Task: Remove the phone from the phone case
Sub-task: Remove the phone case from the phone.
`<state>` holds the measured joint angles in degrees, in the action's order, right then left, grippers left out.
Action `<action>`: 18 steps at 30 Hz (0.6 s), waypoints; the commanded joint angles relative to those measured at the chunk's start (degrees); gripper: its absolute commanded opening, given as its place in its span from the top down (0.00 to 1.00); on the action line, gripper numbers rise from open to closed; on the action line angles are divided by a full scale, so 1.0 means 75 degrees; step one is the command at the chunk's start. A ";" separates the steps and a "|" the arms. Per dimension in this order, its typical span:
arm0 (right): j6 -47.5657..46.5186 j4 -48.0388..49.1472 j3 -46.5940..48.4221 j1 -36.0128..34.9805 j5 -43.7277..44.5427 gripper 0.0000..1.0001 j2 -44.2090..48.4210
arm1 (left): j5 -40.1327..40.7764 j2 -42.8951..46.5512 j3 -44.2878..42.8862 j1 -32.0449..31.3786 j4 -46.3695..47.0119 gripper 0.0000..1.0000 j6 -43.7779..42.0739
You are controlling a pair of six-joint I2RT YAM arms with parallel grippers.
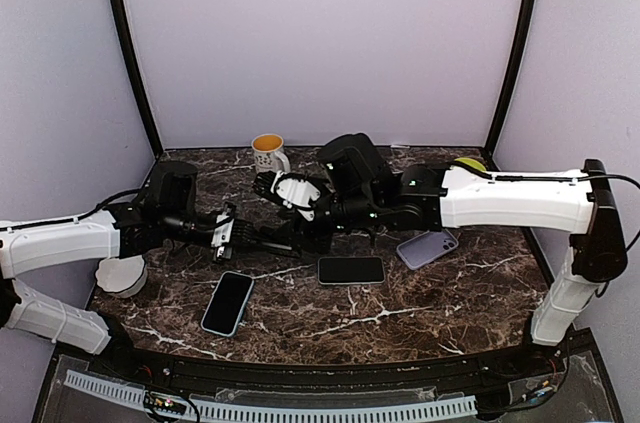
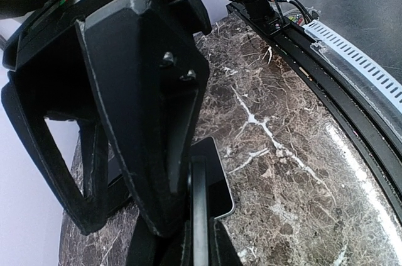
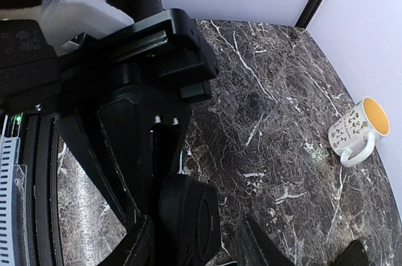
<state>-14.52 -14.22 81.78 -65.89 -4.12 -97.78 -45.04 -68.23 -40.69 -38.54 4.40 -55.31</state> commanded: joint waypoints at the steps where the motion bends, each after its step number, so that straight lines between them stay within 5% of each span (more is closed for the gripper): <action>1: -0.0053 -0.0291 0.0282 -0.0051 0.0173 0.58 -0.0142 | 0.0047 0.0413 0.0076 -0.0027 0.0498 1.00 -0.0121; 18: -0.0066 -0.0596 0.0190 -0.0051 -0.0033 0.91 -0.0138 | 0.0617 0.0680 0.0255 -0.0022 0.1186 1.00 0.0126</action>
<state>-15.20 -17.58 82.26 -66.00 -4.25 -98.37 -41.32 -66.50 -39.00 -38.54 5.93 -54.98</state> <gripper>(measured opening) 0.119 0.105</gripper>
